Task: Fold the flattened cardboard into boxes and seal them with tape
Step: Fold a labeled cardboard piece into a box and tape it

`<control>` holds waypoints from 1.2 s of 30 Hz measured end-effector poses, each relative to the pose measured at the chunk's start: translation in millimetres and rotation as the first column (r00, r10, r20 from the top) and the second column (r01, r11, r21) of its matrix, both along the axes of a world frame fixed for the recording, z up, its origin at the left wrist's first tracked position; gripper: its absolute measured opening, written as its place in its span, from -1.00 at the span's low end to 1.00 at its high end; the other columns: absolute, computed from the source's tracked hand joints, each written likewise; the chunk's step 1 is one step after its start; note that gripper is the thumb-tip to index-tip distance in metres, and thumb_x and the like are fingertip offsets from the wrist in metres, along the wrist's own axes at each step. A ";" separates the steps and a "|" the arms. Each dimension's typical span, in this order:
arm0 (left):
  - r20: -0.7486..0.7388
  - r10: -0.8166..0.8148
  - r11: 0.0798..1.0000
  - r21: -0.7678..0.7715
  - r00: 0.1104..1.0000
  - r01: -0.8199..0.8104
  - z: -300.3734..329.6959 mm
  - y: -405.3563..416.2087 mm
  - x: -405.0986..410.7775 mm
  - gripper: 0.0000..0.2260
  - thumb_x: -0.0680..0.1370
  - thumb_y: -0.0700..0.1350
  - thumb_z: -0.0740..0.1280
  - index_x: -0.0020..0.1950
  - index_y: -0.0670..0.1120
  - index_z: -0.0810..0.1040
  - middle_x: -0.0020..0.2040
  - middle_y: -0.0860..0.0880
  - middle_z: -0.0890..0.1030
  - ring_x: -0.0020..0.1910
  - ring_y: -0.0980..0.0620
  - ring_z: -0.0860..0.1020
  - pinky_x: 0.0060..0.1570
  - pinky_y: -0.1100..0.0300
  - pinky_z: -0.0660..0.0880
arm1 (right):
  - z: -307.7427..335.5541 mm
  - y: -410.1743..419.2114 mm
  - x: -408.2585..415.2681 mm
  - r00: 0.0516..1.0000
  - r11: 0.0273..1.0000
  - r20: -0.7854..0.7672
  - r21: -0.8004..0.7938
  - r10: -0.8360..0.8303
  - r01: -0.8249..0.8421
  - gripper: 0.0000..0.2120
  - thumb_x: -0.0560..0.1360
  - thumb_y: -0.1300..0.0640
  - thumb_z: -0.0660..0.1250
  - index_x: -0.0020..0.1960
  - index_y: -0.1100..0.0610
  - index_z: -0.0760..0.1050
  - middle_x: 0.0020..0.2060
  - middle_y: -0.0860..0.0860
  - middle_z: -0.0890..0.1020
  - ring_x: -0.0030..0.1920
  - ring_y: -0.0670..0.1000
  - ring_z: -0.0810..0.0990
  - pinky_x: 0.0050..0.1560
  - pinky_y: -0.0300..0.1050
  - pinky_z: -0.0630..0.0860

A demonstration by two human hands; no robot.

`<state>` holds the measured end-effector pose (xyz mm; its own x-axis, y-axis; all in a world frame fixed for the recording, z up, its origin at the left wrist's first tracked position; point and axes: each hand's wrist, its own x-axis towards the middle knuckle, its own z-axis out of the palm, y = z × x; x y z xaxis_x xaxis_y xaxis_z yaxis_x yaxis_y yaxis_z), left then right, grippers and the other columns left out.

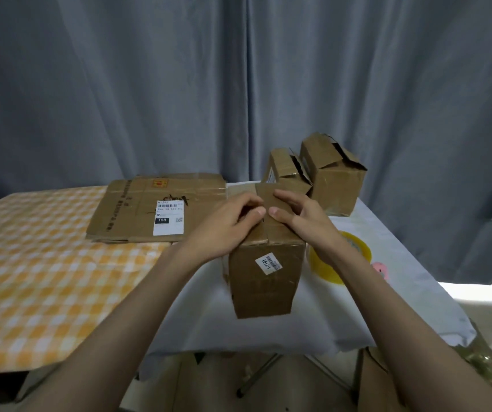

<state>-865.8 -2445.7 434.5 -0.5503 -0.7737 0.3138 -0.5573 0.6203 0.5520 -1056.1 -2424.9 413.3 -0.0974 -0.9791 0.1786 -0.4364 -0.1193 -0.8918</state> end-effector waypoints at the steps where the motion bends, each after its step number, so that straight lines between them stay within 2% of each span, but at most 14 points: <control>1: -0.049 0.004 1.000 -0.007 0.999 -0.004 -4.7 1.5 -0.8 -0.77 0.64 0.08 0.23 0.23 0.02 0.51 0.22 0.09 0.57 0.19 0.18 0.51 0.03 0.43 0.34 | 2.7 -0.7 -2.0 0.998 0.998 0.018 -0.019 0.054 -0.054 -0.49 0.54 0.07 0.41 0.47 -0.06 0.40 0.40 -0.07 0.46 0.37 -0.11 0.44 0.42 0.03 0.40; 4: -0.139 0.018 1.000 -0.002 0.990 -0.018 -8.2 3.0 -1.5 -0.88 0.59 0.09 0.32 -0.04 0.08 0.46 0.06 0.15 0.60 0.01 0.30 0.52 -0.14 0.51 0.33 | 8.0 -6.5 0.4 0.986 0.989 -0.111 -0.065 0.122 -0.129 -0.54 0.59 0.17 0.25 0.42 -0.21 0.44 0.49 -0.05 0.37 0.52 -0.10 0.26 0.53 0.06 0.22; 6: -0.130 -0.001 1.000 -0.027 0.991 -0.002 -6.4 2.2 0.5 -0.87 0.57 0.06 0.36 -0.09 0.06 0.47 0.01 0.19 0.59 -0.02 0.34 0.51 -0.17 0.50 0.33 | 9.7 -6.6 6.8 0.975 0.995 -0.209 -0.039 0.082 -0.092 -0.61 0.63 0.13 0.18 0.36 -0.20 0.51 0.54 -0.02 0.28 0.56 -0.09 0.12 0.56 0.05 0.08; 8: -0.116 -0.039 0.999 -0.036 0.993 0.035 -5.5 -2.4 3.9 -0.88 0.56 0.02 0.39 -0.09 0.02 0.52 0.04 0.19 0.59 0.05 0.32 0.51 -0.09 0.49 0.36 | 8.9 -4.5 10.1 0.972 0.995 -0.224 -0.044 0.077 -0.089 -0.68 0.65 0.08 0.20 0.34 -0.13 0.53 0.51 -0.04 0.34 0.56 -0.11 0.10 0.52 -0.04 0.06; 13: -0.210 -0.114 0.993 -0.062 0.971 0.103 -11.6 -6.2 13.7 -0.85 0.50 -0.05 0.47 -0.21 -0.03 0.56 0.05 0.04 0.52 0.11 0.09 0.54 0.15 0.16 0.50 | 10.1 -1.9 10.2 0.939 0.996 -0.333 -0.001 0.085 -0.090 -0.69 0.59 -0.04 0.32 0.32 -0.10 0.55 0.52 0.00 0.30 0.57 -0.09 0.09 0.47 -0.06 0.09; 15: -0.247 -0.150 0.989 -0.050 0.957 0.142 -9.5 1.1 19.1 -0.83 0.50 -0.12 0.46 -0.24 -0.11 0.55 0.02 0.01 0.53 0.10 0.07 0.56 0.13 0.20 0.50 | 12.7 -1.6 11.3 0.931 0.997 -0.357 0.005 0.075 -0.078 -0.68 0.58 -0.06 0.33 0.32 -0.11 0.55 0.53 0.01 0.28 0.57 -0.06 0.10 0.46 -0.06 0.10; 18: -0.356 -0.184 0.972 0.072 0.916 0.223 -4.4 17.5 41.9 -0.80 0.54 -0.21 0.41 -0.27 -0.12 0.51 -0.04 -0.06 0.61 0.05 0.01 0.61 0.11 0.20 0.51 | 15.4 0.5 11.7 0.934 0.998 -0.350 0.020 0.070 -0.068 -0.68 0.57 -0.07 0.34 0.31 -0.11 0.55 0.54 0.00 0.26 0.56 -0.04 0.13 0.47 -0.03 0.11; 23: -0.617 0.079 0.919 0.349 0.783 0.182 -7.6 21.2 83.2 -0.75 0.58 -0.17 0.34 -0.29 -0.11 0.42 -0.15 -0.11 0.57 -0.09 -0.10 0.61 0.05 0.02 0.60 | 17.3 5.6 13.0 0.940 0.996 -0.331 0.038 0.087 -0.079 -0.69 0.58 -0.06 0.34 0.31 -0.10 0.55 0.54 0.00 0.26 0.57 -0.05 0.11 0.48 -0.04 0.08; 27: -0.630 0.190 0.872 0.461 0.753 0.166 -13.6 15.9 63.6 -0.72 0.67 -0.20 0.17 -0.24 -0.09 0.31 -0.29 -0.05 0.45 -0.32 0.01 0.49 -0.30 0.22 0.53 | 17.4 8.0 12.3 0.949 0.997 -0.306 0.038 0.082 -0.074 -0.69 0.57 -0.06 0.34 0.31 -0.11 0.55 0.55 0.00 0.25 0.57 -0.03 0.10 0.49 -0.03 0.05; 30: -0.722 0.232 0.833 0.494 0.652 0.250 -8.5 14.8 61.0 -0.70 0.70 -0.16 0.10 -0.24 -0.02 0.24 -0.40 0.06 0.26 -0.49 0.12 0.22 -0.57 0.30 0.26 | 16.4 7.4 7.5 0.952 0.997 -0.299 0.038 0.069 -0.061 -0.69 0.57 -0.07 0.34 0.30 -0.11 0.56 0.55 0.00 0.26 0.57 -0.05 0.09 0.51 0.01 0.04; 31: -0.712 0.231 0.845 0.485 0.663 0.227 -4.8 13.4 67.3 -0.71 0.70 -0.15 0.11 -0.23 -0.02 0.23 -0.40 0.06 0.25 -0.50 0.13 0.20 -0.56 0.31 0.22 | 15.9 6.9 6.2 0.954 0.998 -0.292 0.034 0.065 -0.057 -0.69 0.57 -0.08 0.34 0.30 -0.11 0.56 0.54 -0.01 0.26 0.57 -0.06 0.09 0.53 0.04 0.04; 33: -0.551 0.204 0.904 0.423 0.809 0.061 -3.3 8.7 79.2 -0.80 0.67 -0.16 0.22 -0.16 -0.06 0.32 -0.37 0.00 0.35 -0.47 0.09 0.32 -0.47 0.21 0.40 | 14.5 6.1 6.4 0.962 0.997 -0.260 0.035 0.078 -0.072 -0.69 0.58 -0.08 0.33 0.30 -0.12 0.55 0.55 -0.02 0.24 0.57 -0.06 0.09 0.53 0.04 0.05; 35: -0.329 0.171 0.939 0.341 0.929 -0.052 -5.3 3.3 79.5 -0.92 0.62 -0.16 0.32 -0.03 -0.12 0.45 -0.23 -0.08 0.50 -0.34 0.04 0.50 -0.21 -0.05 0.60 | 11.4 4.3 10.1 0.973 0.994 -0.205 0.042 0.106 -0.099 -0.71 0.59 -0.08 0.31 0.31 -0.17 0.55 0.57 -0.04 0.18 0.57 -0.04 0.08 0.48 -0.02 0.05; 36: -0.248 0.164 0.947 0.310 0.955 -0.082 -6.0 1.2 73.4 -0.91 0.61 -0.10 0.33 0.02 -0.11 0.50 -0.15 -0.06 0.56 -0.25 0.06 0.56 -0.10 -0.08 0.62 | 10.4 3.9 12.6 0.977 0.993 -0.179 0.045 0.115 -0.109 -0.71 0.60 -0.07 0.29 0.31 -0.20 0.53 0.58 -0.06 0.16 0.57 -0.05 0.09 0.46 -0.06 0.06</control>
<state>-792.4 -2444.6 428.4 -0.3721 -0.9096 0.1849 -0.4252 0.3441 0.8371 -1043.5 -2421.0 423.7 0.0438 -0.9878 0.1492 -0.5762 -0.1470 -0.8040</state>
